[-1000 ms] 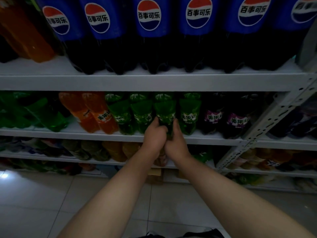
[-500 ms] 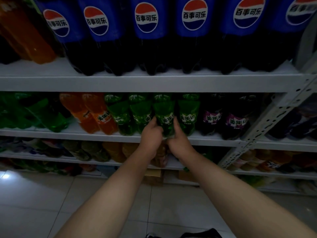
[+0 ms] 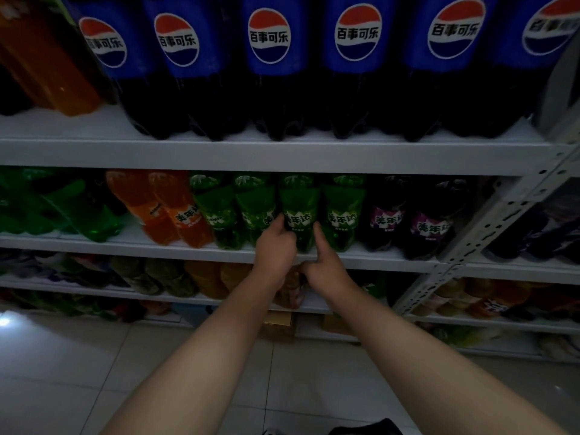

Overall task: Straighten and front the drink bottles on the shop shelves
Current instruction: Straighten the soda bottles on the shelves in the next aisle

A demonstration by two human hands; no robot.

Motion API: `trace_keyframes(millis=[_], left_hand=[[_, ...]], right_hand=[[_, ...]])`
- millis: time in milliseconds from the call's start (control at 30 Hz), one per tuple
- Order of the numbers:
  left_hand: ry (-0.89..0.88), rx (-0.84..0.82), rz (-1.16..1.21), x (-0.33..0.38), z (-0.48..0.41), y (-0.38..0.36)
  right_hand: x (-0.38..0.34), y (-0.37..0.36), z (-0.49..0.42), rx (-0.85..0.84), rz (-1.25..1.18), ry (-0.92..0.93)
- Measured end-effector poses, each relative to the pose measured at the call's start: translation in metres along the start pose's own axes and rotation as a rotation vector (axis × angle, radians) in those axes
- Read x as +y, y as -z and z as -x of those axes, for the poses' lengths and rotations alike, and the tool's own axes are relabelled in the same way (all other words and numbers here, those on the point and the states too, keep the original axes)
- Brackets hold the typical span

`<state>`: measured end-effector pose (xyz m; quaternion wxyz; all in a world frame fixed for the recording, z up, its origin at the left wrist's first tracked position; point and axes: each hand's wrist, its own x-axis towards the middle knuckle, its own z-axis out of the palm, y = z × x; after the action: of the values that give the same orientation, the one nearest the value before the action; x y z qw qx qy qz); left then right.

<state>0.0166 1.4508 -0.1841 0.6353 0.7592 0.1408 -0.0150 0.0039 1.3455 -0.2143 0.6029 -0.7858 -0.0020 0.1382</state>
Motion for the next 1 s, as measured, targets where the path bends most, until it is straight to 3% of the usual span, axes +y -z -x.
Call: trace_keyframes(millis=[67,133,200,233,333,433,500,600,700,867,1000], left_hand=[[-0.01,-0.033,-0.003,-0.003,0.003,0.003],[-0.02,-0.05,-0.008,-0.007,0.007,0.009],[-0.048,0.052,-0.04,-0.01,0.013,0.023],[-0.069,0.159,-0.084,-0.01,0.015,0.032],[-0.226,0.399,-0.218,-0.004,0.015,0.061],[-0.28,0.302,-0.367,0.007,0.005,0.072],[-0.167,0.177,-0.428,0.006,-0.001,0.072],[-0.001,0.033,-0.282,0.001,-0.006,0.069],[0.023,0.005,-0.12,-0.003,-0.007,0.073],[0.023,-0.056,-0.045,-0.007,-0.012,0.085],[-0.003,-0.018,-0.066,-0.005,-0.013,0.093]], right_hand=[[0.0,-0.001,0.002,0.01,0.003,0.004],[-0.002,-0.007,0.005,0.152,0.014,0.036],[-0.003,-0.019,0.011,0.355,0.088,0.063],[-0.004,-0.026,0.013,0.373,0.107,0.057],[-0.008,-0.053,0.008,0.12,0.076,0.008],[-0.02,-0.073,-0.003,-0.032,-0.035,-0.067],[-0.023,-0.084,-0.005,-0.059,-0.087,-0.078],[-0.022,-0.093,-0.008,-0.009,0.006,-0.06],[-0.023,-0.093,-0.012,0.034,-0.033,-0.094],[-0.022,-0.104,-0.005,-0.007,0.028,-0.116],[-0.019,-0.098,-0.009,0.098,0.15,0.003]])
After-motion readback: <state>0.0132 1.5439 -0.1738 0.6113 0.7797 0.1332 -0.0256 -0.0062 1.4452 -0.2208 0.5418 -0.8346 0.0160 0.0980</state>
